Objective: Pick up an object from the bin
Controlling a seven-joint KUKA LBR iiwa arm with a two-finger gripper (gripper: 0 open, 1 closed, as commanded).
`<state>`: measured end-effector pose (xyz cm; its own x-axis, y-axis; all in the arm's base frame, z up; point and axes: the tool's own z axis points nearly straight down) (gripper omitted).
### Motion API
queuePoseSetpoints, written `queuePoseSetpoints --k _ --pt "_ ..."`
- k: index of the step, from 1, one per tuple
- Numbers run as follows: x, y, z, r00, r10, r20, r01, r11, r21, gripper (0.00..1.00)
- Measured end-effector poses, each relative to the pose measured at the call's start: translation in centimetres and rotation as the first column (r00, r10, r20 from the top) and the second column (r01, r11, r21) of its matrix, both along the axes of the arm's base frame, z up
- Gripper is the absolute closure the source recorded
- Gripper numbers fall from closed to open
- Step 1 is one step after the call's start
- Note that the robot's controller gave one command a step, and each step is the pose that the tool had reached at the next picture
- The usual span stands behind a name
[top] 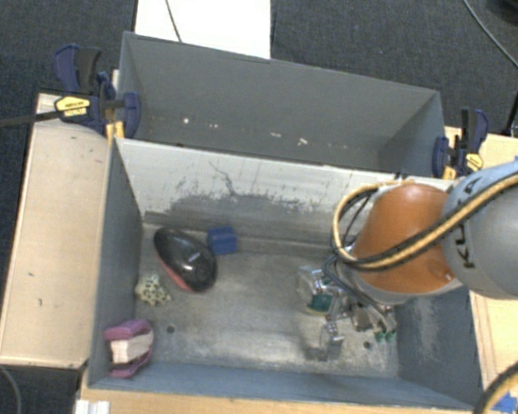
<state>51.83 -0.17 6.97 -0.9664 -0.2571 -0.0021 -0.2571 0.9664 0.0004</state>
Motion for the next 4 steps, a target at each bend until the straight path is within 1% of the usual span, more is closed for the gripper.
queuePoseSetpoints --k 1,2,3,4 --pt "-3.1 -8.6 0.2 0.989 0.148 0.006 -0.148 0.989 -0.003 0.0" --pt "-3.5 -11.4 0.2 0.96 0.281 0.012 -0.281 0.96 -0.004 0.0" --pt "-3.8 -11.9 0.3 0.964 0.267 0.011 -0.267 0.964 -0.002 0.0" --pt "0.6 -12.5 5.7 0.979 0.202 0.003 -0.202 0.979 -0.002 0.0"
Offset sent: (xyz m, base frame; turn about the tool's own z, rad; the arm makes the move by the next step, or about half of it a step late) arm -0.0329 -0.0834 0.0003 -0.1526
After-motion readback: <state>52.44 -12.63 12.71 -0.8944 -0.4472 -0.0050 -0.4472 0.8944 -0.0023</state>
